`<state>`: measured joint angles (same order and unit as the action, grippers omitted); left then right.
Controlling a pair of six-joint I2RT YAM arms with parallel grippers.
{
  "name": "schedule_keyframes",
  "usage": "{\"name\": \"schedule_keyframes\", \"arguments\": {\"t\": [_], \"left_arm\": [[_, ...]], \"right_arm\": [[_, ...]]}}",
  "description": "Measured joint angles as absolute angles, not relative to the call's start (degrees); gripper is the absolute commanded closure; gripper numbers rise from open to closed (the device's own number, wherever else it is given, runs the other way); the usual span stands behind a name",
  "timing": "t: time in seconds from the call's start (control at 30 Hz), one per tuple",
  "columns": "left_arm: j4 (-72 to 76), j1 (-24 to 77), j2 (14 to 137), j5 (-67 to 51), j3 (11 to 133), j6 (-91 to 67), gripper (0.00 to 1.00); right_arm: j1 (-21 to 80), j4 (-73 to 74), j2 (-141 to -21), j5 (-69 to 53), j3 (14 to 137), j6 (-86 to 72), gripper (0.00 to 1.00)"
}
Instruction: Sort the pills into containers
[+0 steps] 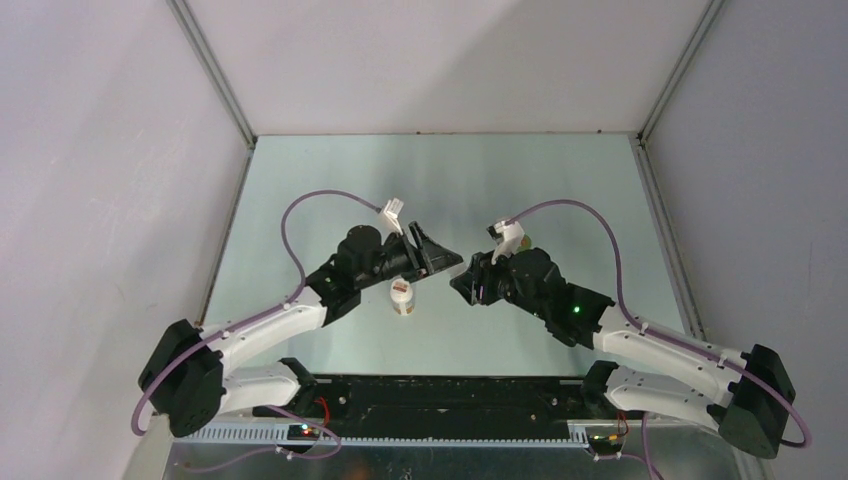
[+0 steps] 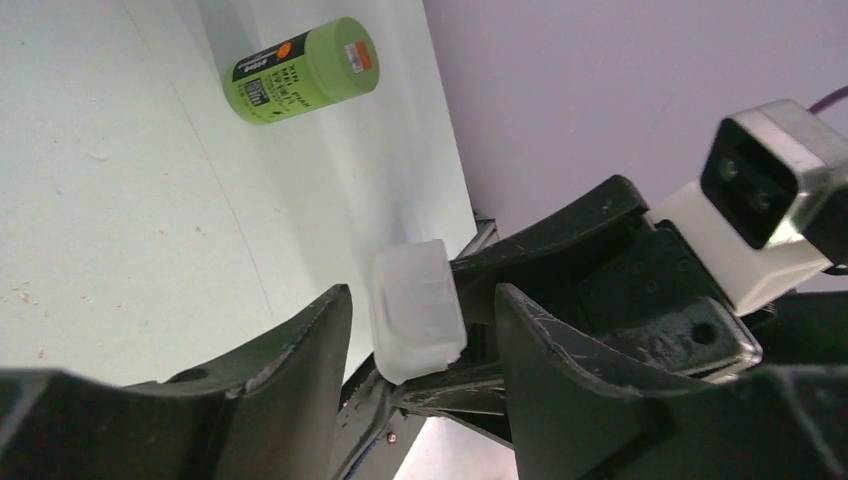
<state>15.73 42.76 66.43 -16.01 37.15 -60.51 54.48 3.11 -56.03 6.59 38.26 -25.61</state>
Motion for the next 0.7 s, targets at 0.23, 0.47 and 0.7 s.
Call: {"name": "schedule_keyframes", "arguments": {"t": [0.23,0.47,0.7], "left_arm": [[15.8,43.4,69.0,-15.6,37.1,-61.9,0.83],[15.7,43.5,69.3,-15.1,37.1,-61.9,1.00],[15.7,43.8,69.3,-15.5,37.3,-59.5,1.00]], "right_arm": [[53.5,3.3,-56.2,5.1,38.3,-25.5,0.59],[50.9,3.5,-56.4,0.4,38.3,-25.7,0.58],[42.3,3.6,-56.2,-15.2,38.3,-27.7,0.49]]}}
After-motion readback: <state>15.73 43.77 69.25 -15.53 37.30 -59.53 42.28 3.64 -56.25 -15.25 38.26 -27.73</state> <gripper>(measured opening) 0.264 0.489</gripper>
